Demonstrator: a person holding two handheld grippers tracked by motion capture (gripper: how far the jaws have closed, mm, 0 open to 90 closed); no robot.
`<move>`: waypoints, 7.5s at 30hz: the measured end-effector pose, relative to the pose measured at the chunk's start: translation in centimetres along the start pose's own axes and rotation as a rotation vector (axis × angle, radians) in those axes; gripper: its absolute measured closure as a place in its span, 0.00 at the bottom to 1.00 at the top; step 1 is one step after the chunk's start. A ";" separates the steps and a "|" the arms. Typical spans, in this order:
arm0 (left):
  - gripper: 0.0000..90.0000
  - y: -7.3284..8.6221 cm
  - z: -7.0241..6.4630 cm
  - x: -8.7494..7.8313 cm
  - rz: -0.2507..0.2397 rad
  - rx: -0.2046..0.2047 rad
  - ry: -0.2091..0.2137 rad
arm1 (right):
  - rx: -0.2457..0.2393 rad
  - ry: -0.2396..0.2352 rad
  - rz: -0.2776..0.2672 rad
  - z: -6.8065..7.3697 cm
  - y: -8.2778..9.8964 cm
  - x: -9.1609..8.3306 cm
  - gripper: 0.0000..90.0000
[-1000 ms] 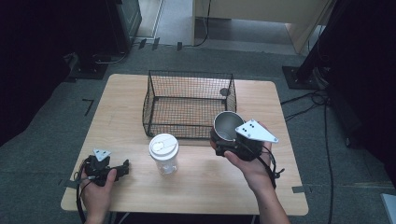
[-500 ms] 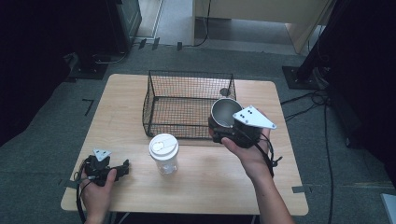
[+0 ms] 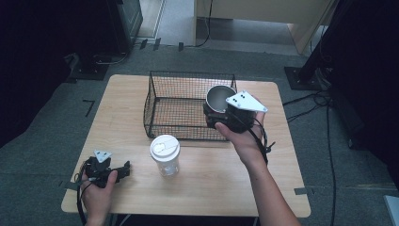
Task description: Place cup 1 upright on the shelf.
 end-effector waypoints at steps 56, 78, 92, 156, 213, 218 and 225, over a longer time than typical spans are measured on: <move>0.00 0.0 0.0 0.0 -0.001 -0.001 0.000 | 0.052 0.055 0.266 -1.9 7.7 16.8 0.08; 0.00 0.0 -0.1 0.0 0.001 0.005 0.005 | 0.125 0.004 0.368 -2.6 9.9 18.4 0.08; 0.00 0.0 -0.1 0.0 0.000 0.005 0.004 | 0.129 -0.013 0.418 -2.6 9.9 18.3 0.02; 0.00 0.0 -0.1 0.0 -0.001 0.003 0.004 | 0.006 0.011 0.261 -3.0 7.6 5.7 0.00; 0.00 0.0 -0.2 0.1 0.000 0.004 0.003 | 0.197 0.191 0.352 -8.6 24.5 -8.5 0.00; 0.00 0.0 -0.2 0.1 0.000 0.004 0.003 | 0.224 0.200 0.377 -9.2 26.5 -9.8 0.00; 0.00 0.0 -0.2 0.1 0.000 0.004 0.003 | 0.240 0.220 0.436 -9.9 29.5 -11.5 0.00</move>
Point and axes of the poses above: each handheld gripper's, and its own axes: x roughly forward along the jaws, y roughly out of its underside, z roughly to its left, the point moved 7 cm from there along x, roughly forward along the jaws, and after that the axes turned 8 degrees about -x, right-handed, at the moved point
